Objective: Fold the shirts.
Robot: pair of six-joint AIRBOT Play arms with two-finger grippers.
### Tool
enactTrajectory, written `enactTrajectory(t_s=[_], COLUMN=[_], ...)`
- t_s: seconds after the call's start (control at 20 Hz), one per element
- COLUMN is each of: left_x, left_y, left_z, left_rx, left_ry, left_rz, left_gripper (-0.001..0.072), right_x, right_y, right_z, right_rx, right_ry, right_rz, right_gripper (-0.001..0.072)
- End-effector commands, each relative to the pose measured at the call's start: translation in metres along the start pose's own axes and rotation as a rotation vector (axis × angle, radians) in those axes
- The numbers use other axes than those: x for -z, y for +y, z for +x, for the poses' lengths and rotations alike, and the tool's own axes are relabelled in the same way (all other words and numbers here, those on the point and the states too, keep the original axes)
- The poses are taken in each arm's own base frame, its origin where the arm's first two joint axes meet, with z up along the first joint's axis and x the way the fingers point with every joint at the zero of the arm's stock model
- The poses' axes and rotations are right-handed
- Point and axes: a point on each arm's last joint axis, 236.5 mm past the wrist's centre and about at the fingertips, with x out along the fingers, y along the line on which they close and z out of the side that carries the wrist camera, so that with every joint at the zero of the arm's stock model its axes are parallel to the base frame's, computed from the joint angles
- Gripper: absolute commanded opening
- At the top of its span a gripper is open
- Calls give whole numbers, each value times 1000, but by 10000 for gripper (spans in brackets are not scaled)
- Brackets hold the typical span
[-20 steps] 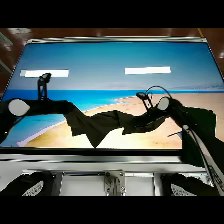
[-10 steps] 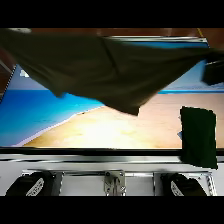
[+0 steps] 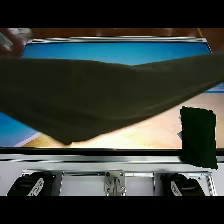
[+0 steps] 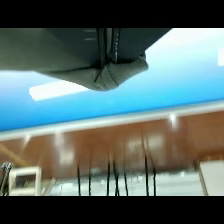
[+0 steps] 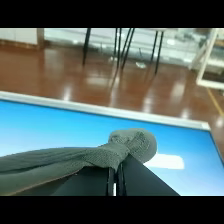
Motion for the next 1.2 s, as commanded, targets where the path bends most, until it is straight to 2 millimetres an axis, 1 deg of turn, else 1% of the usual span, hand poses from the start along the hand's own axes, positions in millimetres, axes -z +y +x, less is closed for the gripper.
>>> enactTrajectory(t_s=[0.0, 0.05, 0.15, 0.2, 0.3, 0.35, 0.4, 0.45, 0.5, 0.55, 0.6, 0.65, 0.75, 0.8, 0.85, 0.9, 0.95, 1.0, 1.1, 1.15], left_x=[61, 78, 128, 160, 230, 261, 290, 312, 330, 343, 352, 359, 368, 371, 375, 382, 392, 404, 431, 442], left_y=[14, 17, 20, 20, 21, 21, 23, 27, 31, 37, 39, 42, 46, 47, 49, 52, 52, 50, 32, 22], left_z=[10, 21, 48, 63, 88, 99, 115, 133, 155, 178, 200, 222, 267, 288, 305, 320, 331, 336, 335, 330], left_rx=[-50, -55, -51, -47, -39, -42, -50, -61, -74, -85, -84, -84, -82, -83, -88, -98, -107, -110, -82, -63], left_ry=[219, 268, 406, 495, 678, 750, 803, 828, 841, 844, 836, 821, 768, 732, 697, 668, 659, 674, 760, 812], left_rz=[-32, -67, -137, -167, -220, -251, -282, -306, -333, -350, -372, -396, -463, -504, -543, -574, -600, -625, -723, -762], left_gripper=[41, 41, 41, 41, 41, 41, 41, 41, 41, 41, 41, 41, 41, 41, 42, 41, 41, 42, 44, 95], right_x=[55, 83, 147, 176, 237, 269, 300, 325, 345, 359, 369, 373, 368, 363, 362, 365, 374, 387, 415, 423], right_y=[0, 4, 15, 21, 34, 40, 46, 51, 56, 62, 67, 72, 77, 79, 82, 86, 92, 99, 119, 126], right_z=[20, 31, 55, 69, 106, 131, 161, 191, 226, 255, 281, 304, 338, 350, 357, 360, 360, 356, 343, 338], right_rx=[0, -13, -53, -67, -86, -86, -78, -73, -65, -63, -64, -60, -47, -45, -47, -52, -60, -70, -99, -109], right_ry=[245, 368, 649, 759, 934, 989, 1012, 1007, 975, 935, 882, 819, 690, 635, 606, 604, 633, 681, 804, 841], right_rz=[15, 14, 15, 26, 52, 65, 85, 96, 120, 142, 165, 207, 302, 336, 365, 397, 432, 460, 500, 502], right_gripper=[64, 64, 64, 64, 64, 64, 64, 64, 64, 64, 65, 65, 64, 64, 64, 64, 64, 65, 70, 85])
